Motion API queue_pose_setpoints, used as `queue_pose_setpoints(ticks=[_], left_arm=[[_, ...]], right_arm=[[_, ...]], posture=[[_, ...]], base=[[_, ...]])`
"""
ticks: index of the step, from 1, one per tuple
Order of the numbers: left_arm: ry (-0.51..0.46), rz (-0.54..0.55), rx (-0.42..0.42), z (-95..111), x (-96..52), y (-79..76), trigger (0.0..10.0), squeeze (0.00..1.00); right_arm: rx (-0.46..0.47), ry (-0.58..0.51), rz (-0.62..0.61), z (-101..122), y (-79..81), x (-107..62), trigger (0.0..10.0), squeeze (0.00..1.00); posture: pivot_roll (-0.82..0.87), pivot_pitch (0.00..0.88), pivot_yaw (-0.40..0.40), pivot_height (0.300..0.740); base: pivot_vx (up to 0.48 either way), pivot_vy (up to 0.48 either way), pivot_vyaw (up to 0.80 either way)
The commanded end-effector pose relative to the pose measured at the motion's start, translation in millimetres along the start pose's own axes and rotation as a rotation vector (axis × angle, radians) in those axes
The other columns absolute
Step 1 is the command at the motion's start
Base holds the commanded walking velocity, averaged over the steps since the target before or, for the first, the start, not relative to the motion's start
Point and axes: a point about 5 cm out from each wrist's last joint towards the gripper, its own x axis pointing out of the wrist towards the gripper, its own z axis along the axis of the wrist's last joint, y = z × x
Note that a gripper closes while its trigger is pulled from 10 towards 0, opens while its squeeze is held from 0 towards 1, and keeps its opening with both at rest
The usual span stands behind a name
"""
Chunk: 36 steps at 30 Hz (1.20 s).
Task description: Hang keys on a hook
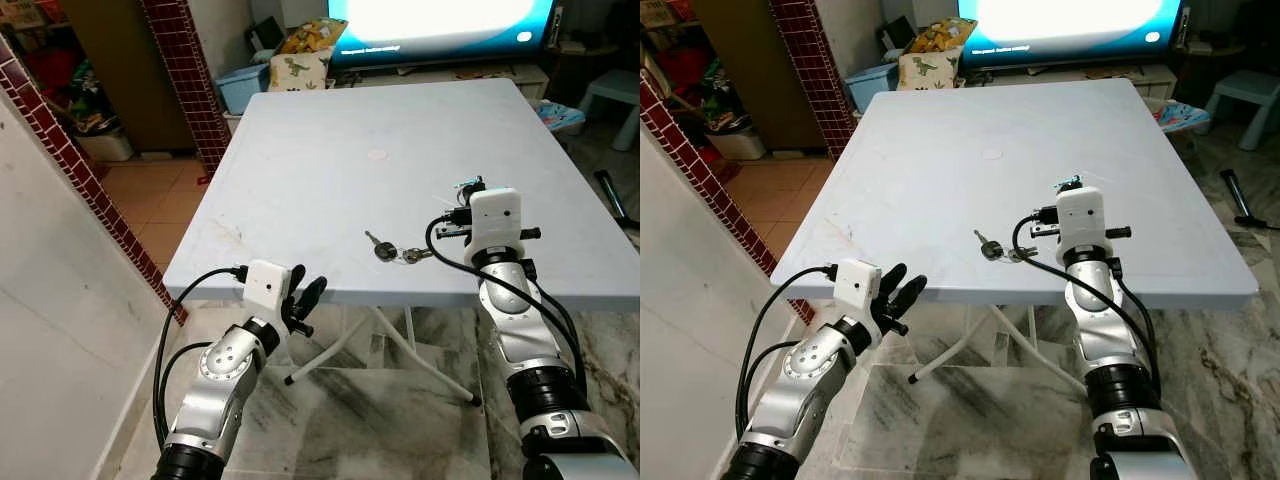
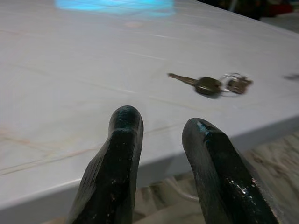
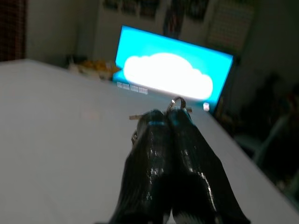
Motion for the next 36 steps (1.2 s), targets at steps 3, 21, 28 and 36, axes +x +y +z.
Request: queue_pose_setpoints(ticks=[3, 21, 28, 36], left_arm=[[-0.003, 0.082, 0.011, 0.8, -4.1, 15.6, 10.0, 0.0], [-0.008, 0.13, 0.015, 1.8, -3.9, 20.8, 10.0, 0.0], [-0.002, 0.192, 0.03, 1.1, -4.2, 27.7, 10.0, 0.0], [-0.016, 0.268, 0.048, 4.3, -5.9, 39.2, 10.0, 0.0]], right_arm=[[-0.026, -0.069, 0.037, 19.7, 4.4, -0.5, 10.0, 0.0], [-0.034, -0.063, 0.062, 26.5, 11.9, -9.5, 10.0, 0.0], [-0.024, -0.047, 0.065, 25.4, 12.8, -10.7, 10.0, 0.0], [-0.009, -0.024, 0.074, 20.8, 13.9, -14.5, 10.0, 0.0]], posture=[[-0.1, 0.0, 0.114, 0.74], [-0.09, 0.0, 0.124, 0.74], [-0.1, 0.0, 0.122, 0.74], [-0.1, 0.0, 0.124, 0.74]], base=[[0.0, 0.0, 0.0], [0.0, 0.0, 0.2], [0.0, 0.0, 0.8], [0.0, 0.0, 0.8]])
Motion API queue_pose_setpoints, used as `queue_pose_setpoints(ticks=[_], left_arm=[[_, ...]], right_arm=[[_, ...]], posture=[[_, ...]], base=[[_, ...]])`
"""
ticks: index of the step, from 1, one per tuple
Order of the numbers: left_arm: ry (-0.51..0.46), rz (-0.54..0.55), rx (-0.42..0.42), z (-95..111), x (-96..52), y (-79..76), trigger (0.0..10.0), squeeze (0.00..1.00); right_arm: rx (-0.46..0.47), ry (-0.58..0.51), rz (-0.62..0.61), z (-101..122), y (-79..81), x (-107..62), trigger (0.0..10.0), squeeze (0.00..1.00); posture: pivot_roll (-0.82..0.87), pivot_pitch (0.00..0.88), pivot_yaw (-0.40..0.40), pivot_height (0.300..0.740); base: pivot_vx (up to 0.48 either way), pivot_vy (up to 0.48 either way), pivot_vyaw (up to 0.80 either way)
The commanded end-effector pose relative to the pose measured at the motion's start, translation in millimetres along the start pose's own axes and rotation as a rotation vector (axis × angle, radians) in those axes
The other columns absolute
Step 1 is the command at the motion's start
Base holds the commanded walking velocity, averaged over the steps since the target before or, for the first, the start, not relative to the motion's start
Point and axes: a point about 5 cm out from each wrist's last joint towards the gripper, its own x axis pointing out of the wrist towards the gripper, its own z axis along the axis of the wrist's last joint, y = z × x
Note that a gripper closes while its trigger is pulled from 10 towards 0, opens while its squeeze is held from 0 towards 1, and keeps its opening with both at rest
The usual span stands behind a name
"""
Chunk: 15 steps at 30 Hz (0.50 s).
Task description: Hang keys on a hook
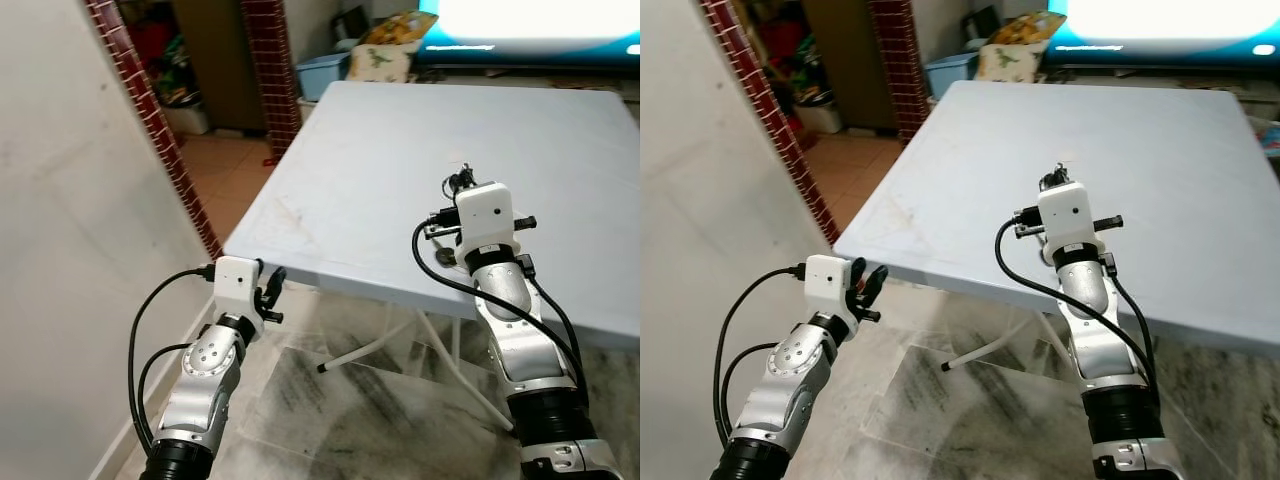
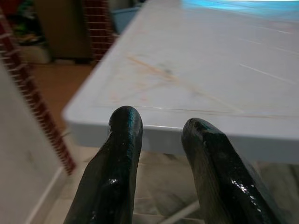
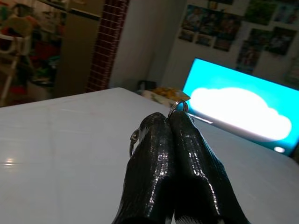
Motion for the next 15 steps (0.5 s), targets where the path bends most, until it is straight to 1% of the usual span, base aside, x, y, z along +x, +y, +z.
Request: queue_pose_setpoints(ticks=[1, 3, 4, 7, 11, 15], left_arm=[[-0.017, 0.039, 0.026, 4.6, 1.3, 8.8, 10.0, 0.0], [-0.02, 0.063, 0.032, 4.8, 1.4, 11.8, 10.0, 0.0], [-0.02, 0.063, 0.032, 4.8, 1.4, 11.8, 10.0, 0.0], [-0.021, 0.11, 0.052, 5.1, 1.2, 17.5, 10.0, 0.0], [-0.014, 0.162, 0.028, 4.7, 0.6, 24.3, 10.0, 0.0], [-0.011, 0.172, 0.032, 3.3, 0.2, 26.4, 10.0, 0.0]], right_arm=[[0.023, -0.006, 0.015, 3.6, 3.0, -1.5, 10.0, 0.0], [0.067, 0.009, 0.026, 1.3, 6.0, -3.1, 10.0, 0.0], [0.067, 0.009, 0.026, 1.3, 6.0, -3.1, 10.0, 0.0], [0.097, 0.041, 0.048, -4.5, 11.0, -6.6, 10.0, 0.0], [0.094, 0.049, 0.07, -6.8, 13.8, -8.5, 10.0, 0.0], [0.094, 0.053, 0.083, -7.3, 14.2, -8.5, 10.0, 0.0]], posture=[[-0.1, 0.0, 0.126, 0.74], [-0.1, 0.0, 0.126, 0.74], [-0.1, 0.0, 0.126, 0.74], [-0.09, 0.0, 0.124, 0.74], [-0.09, 0.0, 0.119, 0.74], [-0.09, 0.0, 0.116, 0.74]], base=[[0.0, 0.0, 0.8], [0.0, 0.0, 0.8], [0.0, 0.0, 0.8], [0.0, 0.0, 0.79], [0.0, 0.0, 0.79], [0.0, 0.0, 0.79]])
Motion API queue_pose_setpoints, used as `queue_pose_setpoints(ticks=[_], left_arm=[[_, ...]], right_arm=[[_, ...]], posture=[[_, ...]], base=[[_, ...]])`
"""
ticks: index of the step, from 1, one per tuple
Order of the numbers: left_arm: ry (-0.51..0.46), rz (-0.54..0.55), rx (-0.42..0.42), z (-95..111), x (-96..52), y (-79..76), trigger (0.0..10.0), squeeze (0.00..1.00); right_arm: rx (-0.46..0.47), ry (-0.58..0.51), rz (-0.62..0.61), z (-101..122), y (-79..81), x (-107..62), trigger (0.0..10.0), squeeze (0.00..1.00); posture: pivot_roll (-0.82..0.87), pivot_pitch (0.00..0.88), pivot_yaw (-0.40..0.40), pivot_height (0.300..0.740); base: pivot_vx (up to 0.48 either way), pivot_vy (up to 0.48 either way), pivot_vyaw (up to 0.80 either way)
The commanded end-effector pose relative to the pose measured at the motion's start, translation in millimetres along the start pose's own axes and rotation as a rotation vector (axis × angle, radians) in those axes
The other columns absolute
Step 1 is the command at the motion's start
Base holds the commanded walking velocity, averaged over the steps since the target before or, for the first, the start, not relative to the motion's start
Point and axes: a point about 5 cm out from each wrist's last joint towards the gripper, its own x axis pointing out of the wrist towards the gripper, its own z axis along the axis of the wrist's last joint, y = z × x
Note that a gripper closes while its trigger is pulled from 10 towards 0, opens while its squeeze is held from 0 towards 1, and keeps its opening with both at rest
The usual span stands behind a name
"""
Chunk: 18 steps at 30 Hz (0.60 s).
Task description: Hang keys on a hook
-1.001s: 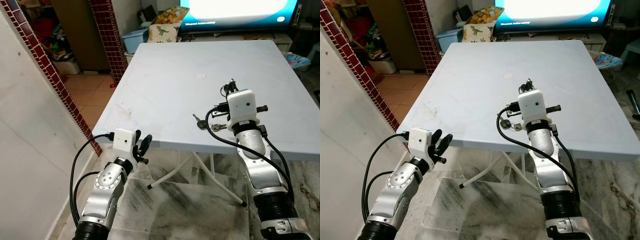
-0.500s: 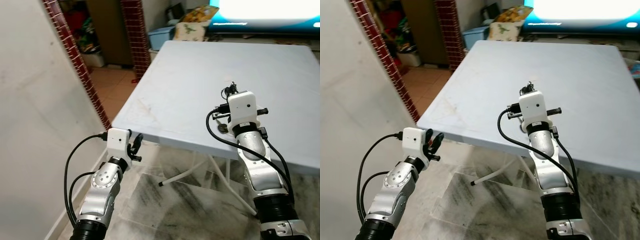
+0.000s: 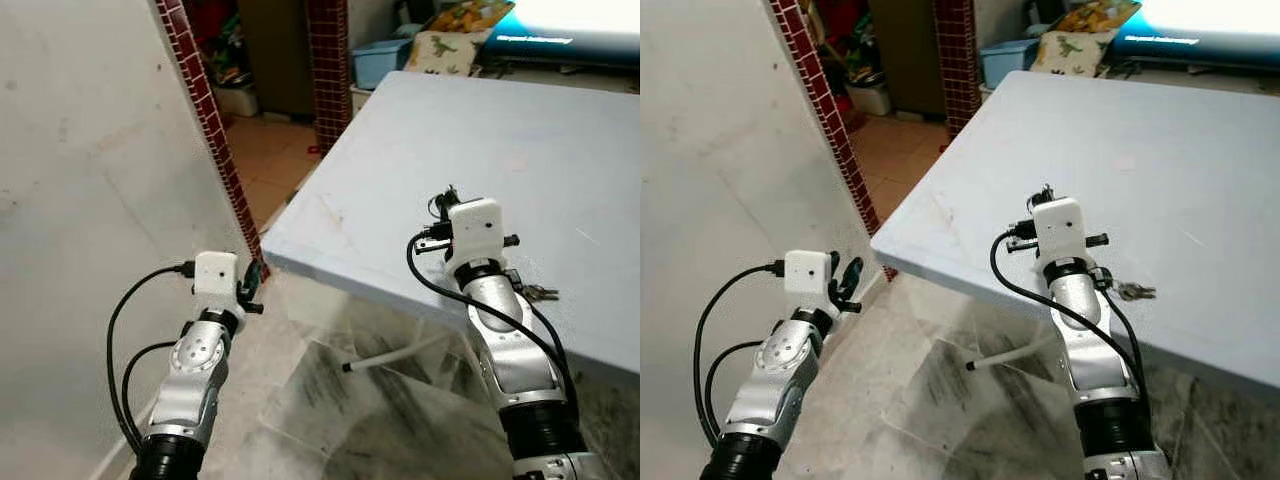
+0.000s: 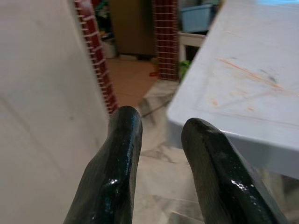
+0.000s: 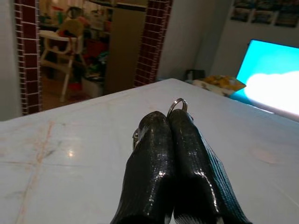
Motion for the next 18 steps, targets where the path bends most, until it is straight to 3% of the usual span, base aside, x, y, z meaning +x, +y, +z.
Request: queue_pose_setpoints(ticks=[1, 9, 14, 18], left_arm=[[0.0, 0.031, 0.006, 0.1, 0.8, 6.7, 10.0, 0.0], [-0.009, 0.077, -0.018, -2.0, -0.3, 5.7, 10.0, 0.0], [-0.014, 0.103, -0.027, -3.9, -4.3, 7.7, 10.0, 0.0], [-0.029, 0.162, -0.016, -3.0, -8.0, 22.5, 10.0, 0.0]], right_arm=[[0.006, -0.008, 0.021, 3.2, 2.6, 0.0, 10.0, 0.0], [0.007, -0.006, 0.074, 3.9, 4.4, 0.0, 10.0, 0.0], [0.001, -0.005, 0.108, 3.7, 7.4, 1.8, 10.0, 0.0], [0.019, 0.0, 0.142, 3.6, 15.9, 5.6, 10.0, 0.0]], posture=[[-0.09, 0.0, 0.108, 0.74], [-0.08, 0.0, 0.055, 0.74], [-0.05, 0.0, 0.013, 0.74], [-0.02, 0.0, -0.023, 0.74]], base=[[0.0, 0.0, 0.79], [0.0, 0.0, 0.68], [0.0, 0.0, 0.0], [0.0, 0.0, 0.0]])
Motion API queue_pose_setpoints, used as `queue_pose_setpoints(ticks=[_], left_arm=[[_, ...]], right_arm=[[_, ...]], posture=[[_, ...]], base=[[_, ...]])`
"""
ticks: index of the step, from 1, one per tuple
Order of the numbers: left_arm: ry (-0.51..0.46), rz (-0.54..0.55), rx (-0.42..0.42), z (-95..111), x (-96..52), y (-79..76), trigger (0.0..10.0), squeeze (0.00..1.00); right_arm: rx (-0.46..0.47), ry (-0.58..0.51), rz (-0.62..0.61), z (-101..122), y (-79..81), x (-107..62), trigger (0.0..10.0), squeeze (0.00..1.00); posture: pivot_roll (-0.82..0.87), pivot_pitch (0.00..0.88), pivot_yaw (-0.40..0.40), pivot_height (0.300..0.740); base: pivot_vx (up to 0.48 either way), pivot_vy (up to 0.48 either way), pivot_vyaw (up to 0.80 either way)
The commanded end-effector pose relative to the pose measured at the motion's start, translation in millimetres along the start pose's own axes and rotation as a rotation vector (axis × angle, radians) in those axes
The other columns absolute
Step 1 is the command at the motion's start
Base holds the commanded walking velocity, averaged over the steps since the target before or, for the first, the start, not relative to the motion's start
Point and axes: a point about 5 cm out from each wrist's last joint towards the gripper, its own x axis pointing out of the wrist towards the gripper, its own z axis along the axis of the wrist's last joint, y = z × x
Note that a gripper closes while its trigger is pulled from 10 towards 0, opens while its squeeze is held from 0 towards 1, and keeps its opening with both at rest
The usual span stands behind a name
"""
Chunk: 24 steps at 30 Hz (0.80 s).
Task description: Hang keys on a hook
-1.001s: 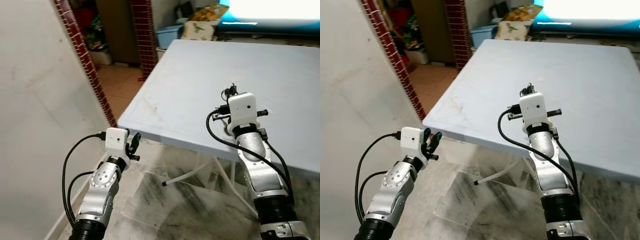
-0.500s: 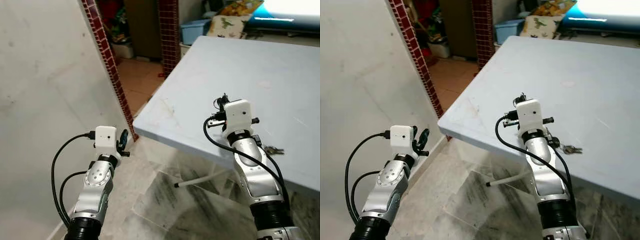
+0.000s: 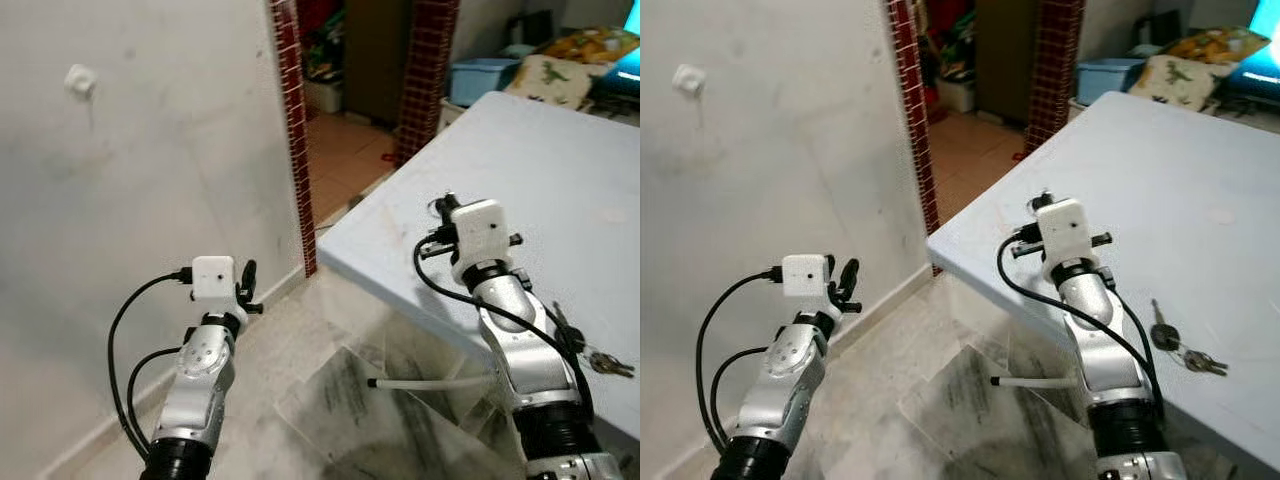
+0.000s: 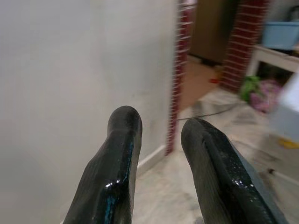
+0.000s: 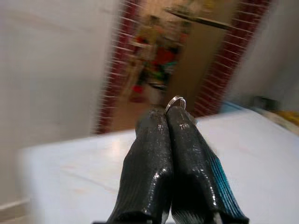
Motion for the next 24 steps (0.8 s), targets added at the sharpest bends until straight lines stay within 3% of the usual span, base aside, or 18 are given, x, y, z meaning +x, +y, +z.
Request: queue_pose_setpoints(ticks=[1, 5, 10, 15, 20, 24], left_arm=[[-0.038, 0.037, 0.0, 6.7, 0.1, 7.3, 10.0, 0.0], [-0.055, 0.06, 0.015, 9.8, -1.4, 13.6, 10.0, 0.0], [-0.055, 0.051, 0.032, 10.7, -3.9, 13.2, 10.0, 0.0], [-0.035, -0.009, 0.058, 7.7, -3.6, 5.7, 10.0, 0.0], [-0.036, -0.036, 0.061, 11.3, 2.4, -1.0, 10.0, 0.0], [-0.033, -0.042, 0.054, 11.8, 5.5, -4.7, 10.0, 0.0]], right_arm=[[-0.002, -0.002, 0.015, 2.0, -1.6, 3.9, 10.0, 0.0], [0.005, 0.003, 0.036, 0.8, 3.9, 6.2, 10.0, 0.0], [0.004, 0.007, 0.048, -3.5, 8.2, 5.7, 10.0, 0.0], [0.016, -0.011, -0.006, -2.5, 6.0, 6.9, 10.0, 0.0], [0.014, -0.021, -0.027, -1.2, 5.6, 6.5, 10.0, 0.0], [0.006, -0.028, -0.026, -0.6, 7.0, 4.7, 10.0, 0.0]], posture=[[0.0, 0.0, -0.044, 0.74], [0.02, 0.0, -0.065, 0.74], [0.05, 0.0, -0.023, 0.74], [0.02, 0.0, 0.05, 0.74], [0.0, 0.0, 0.07, 0.74], [-0.02, 0.0, 0.075, 0.74]], base=[[0.0, 0.0, 0.0], [0.0, 0.0, 0.0], [0.0, 0.0, 0.0], [0.0, 0.0, 0.0], [0.0, 0.0, 0.0], [0.0, 0.0, 0.73]])
